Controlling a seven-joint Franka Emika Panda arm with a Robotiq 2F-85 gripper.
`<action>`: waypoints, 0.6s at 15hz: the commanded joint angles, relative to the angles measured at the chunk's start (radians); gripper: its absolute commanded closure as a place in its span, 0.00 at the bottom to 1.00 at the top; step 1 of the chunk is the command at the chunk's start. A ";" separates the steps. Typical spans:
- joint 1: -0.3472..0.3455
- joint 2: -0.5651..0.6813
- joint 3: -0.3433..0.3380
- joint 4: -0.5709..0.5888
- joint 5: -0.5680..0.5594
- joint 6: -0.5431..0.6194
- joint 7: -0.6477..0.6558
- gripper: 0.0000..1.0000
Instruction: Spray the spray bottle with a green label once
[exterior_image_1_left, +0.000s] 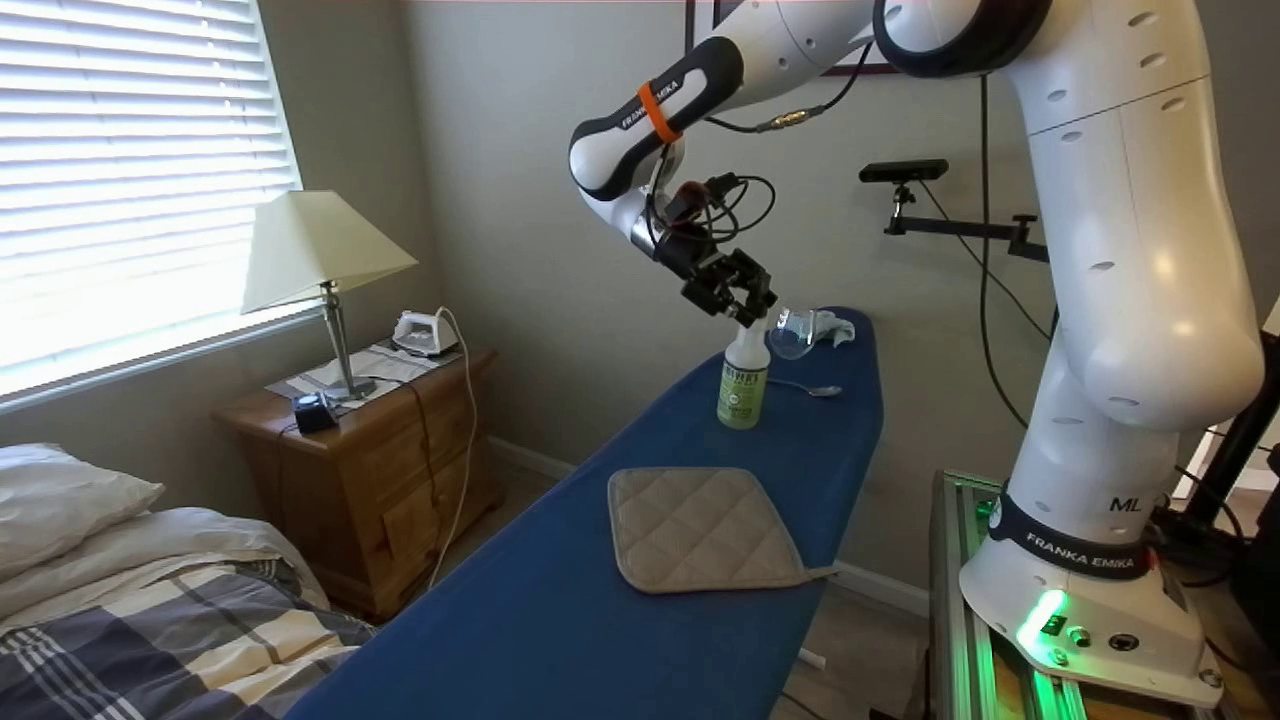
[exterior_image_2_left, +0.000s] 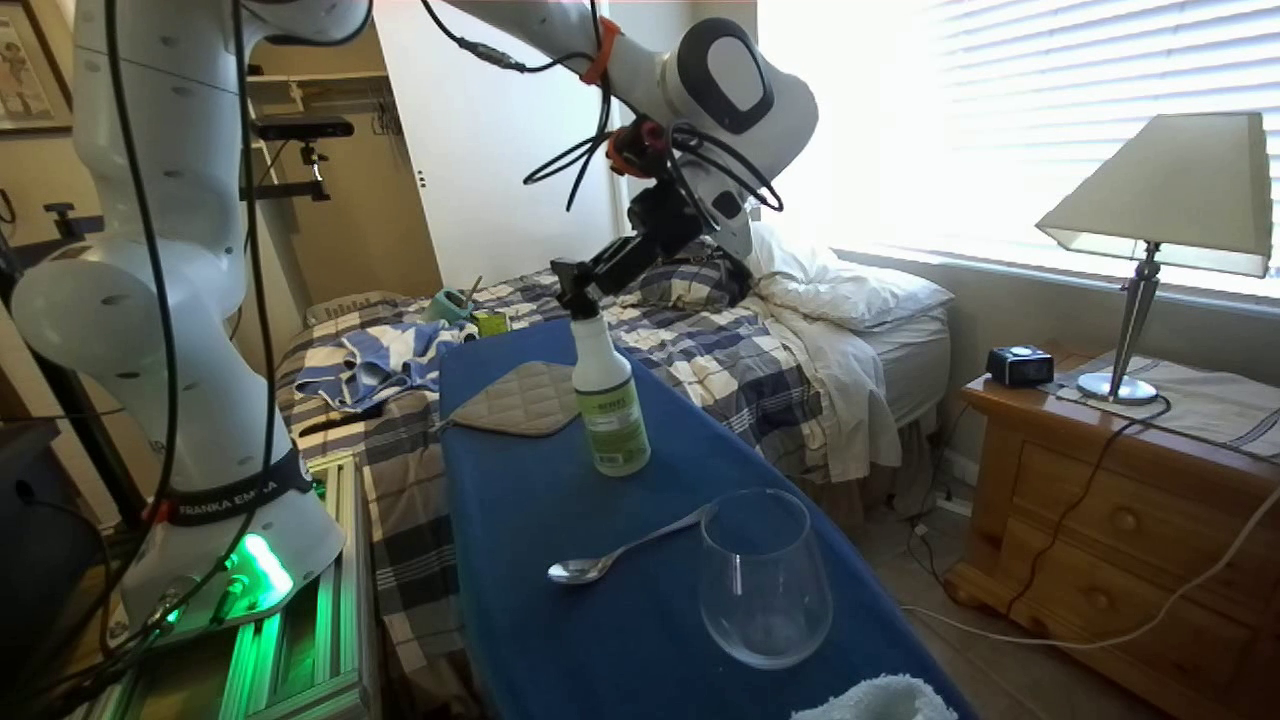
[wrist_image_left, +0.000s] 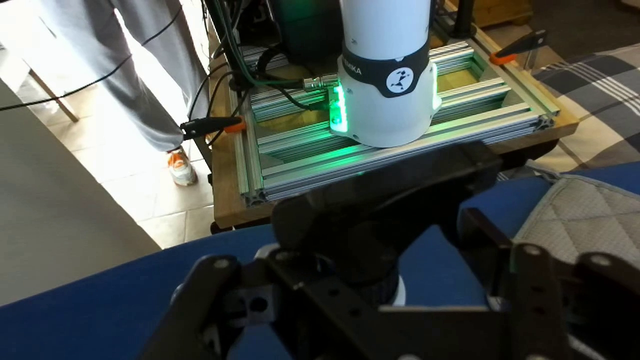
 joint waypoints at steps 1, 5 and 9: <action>-0.008 0.025 0.005 0.043 0.007 -0.035 -0.002 0.40; -0.008 0.030 0.005 0.048 0.007 -0.034 -0.001 0.50; -0.008 0.034 0.005 0.053 0.006 -0.037 0.000 0.47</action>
